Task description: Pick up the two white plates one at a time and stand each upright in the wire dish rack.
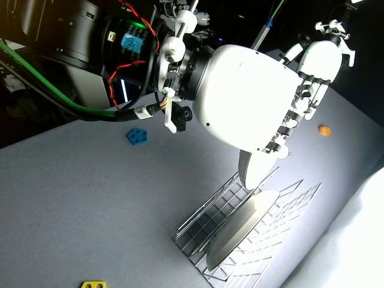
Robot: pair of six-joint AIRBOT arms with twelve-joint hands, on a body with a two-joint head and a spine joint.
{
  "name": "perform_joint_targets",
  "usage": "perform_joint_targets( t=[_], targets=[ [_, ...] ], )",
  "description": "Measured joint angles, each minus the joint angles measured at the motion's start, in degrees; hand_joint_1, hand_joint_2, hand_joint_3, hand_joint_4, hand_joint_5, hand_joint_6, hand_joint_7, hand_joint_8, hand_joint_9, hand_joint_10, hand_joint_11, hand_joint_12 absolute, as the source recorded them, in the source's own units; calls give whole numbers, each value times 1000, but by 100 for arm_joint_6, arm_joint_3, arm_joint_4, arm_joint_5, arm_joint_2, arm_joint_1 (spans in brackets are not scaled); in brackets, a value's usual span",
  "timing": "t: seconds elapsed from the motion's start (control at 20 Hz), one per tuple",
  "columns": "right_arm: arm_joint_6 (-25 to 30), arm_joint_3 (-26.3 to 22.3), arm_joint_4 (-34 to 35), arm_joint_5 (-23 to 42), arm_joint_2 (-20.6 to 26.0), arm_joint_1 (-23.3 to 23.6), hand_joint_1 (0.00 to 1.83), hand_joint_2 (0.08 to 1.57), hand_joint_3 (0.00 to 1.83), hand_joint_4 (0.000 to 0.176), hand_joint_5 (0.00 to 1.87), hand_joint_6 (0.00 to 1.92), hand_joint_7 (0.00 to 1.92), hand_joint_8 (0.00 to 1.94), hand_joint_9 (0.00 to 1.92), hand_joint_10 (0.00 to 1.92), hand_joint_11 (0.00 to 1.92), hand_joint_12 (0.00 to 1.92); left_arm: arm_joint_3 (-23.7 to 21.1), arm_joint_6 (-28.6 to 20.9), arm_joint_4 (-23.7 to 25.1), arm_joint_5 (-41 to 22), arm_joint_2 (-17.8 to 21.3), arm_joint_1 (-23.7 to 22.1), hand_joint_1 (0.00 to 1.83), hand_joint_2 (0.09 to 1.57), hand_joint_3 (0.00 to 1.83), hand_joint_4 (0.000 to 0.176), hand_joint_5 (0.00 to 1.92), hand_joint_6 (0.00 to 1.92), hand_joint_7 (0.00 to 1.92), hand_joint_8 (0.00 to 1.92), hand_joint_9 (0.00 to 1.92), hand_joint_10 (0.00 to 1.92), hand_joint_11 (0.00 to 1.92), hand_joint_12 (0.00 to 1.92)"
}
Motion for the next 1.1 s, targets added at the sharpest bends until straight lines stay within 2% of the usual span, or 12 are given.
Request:
perform_joint_targets(
  t=[0.05,0.1,0.2,0.35,0.4,0.65,0.8,0.85,0.9,1.05,1.1],
  targets=[
    [-7,57,85,-74,4,2,1177,1183,7,23,810,1267,894,1135,955,592,625,1408,0,0,13,9,0,0,0,1166,2,0,24,7,34,3,22,4,0,0],
    [-7,101,116,-118,13,0,1207,1139,0,26,919,1101,986,992,994,619,690,1361,-31,2,33,22,2,0,0,1162,0,0,22,5,36,4,27,5,0,0],
    [-9,129,157,-146,15,-42,1217,1117,1,25,949,1058,1016,944,1052,556,758,1262,-55,0,33,4,2,0,0,1163,0,0,4,0,24,0,13,1,0,0],
    [-24,140,229,-269,63,-81,1216,1119,0,25,948,1065,1011,948,1073,500,742,1280,-61,0,33,9,2,0,0,1163,0,0,11,4,35,6,22,6,0,0],
    [-24,142,229,-267,63,-81,1218,1118,0,20,939,1064,1027,936,1081,484,750,1268,-72,0,33,22,2,0,0,1162,0,0,8,3,35,6,23,5,0,0],
    [-24,256,367,-267,61,-81,1223,1105,0,25,987,1025,1034,890,1107,435,761,1263,-96,0,37,9,0,0,0,1159,0,0,15,4,35,3,19,2,0,0],
    [-24,328,369,-267,61,-81,1222,1109,1,21,974,1050,1026,896,1107,397,749,1259,-109,0,42,17,2,0,0,1156,0,0,0,0,10,0,4,0,0,0],
    [-22,356,374,-267,61,-81,1201,1142,9,18,879,1181,976,993,1083,401,719,1314,-125,0,39,17,2,0,0,1160,0,0,15,6,24,6,17,6,0,0],
    [-24,387,393,-269,61,-81,1189,1166,0,20,841,1225,940,1065,1022,497,667,1392,-127,0,37,9,2,0,0,1160,0,0,32,11,42,12,35,11,9,4],
    [-24,457,428,-267,55,-81,1219,1113,0,26,964,1048,1025,913,1054,511,733,1305,-138,0,44,15,0,0,0,1158,0,0,2,0,12,0,3,0,0,0],
    [-20,463,483,-260,55,-101,1218,1115,1,24,959,1060,1014,925,1056,483,730,1288,-144,0,48,13,0,0,0,1162,0,0,13,5,20,4,3,1,0,0]
  ],
)
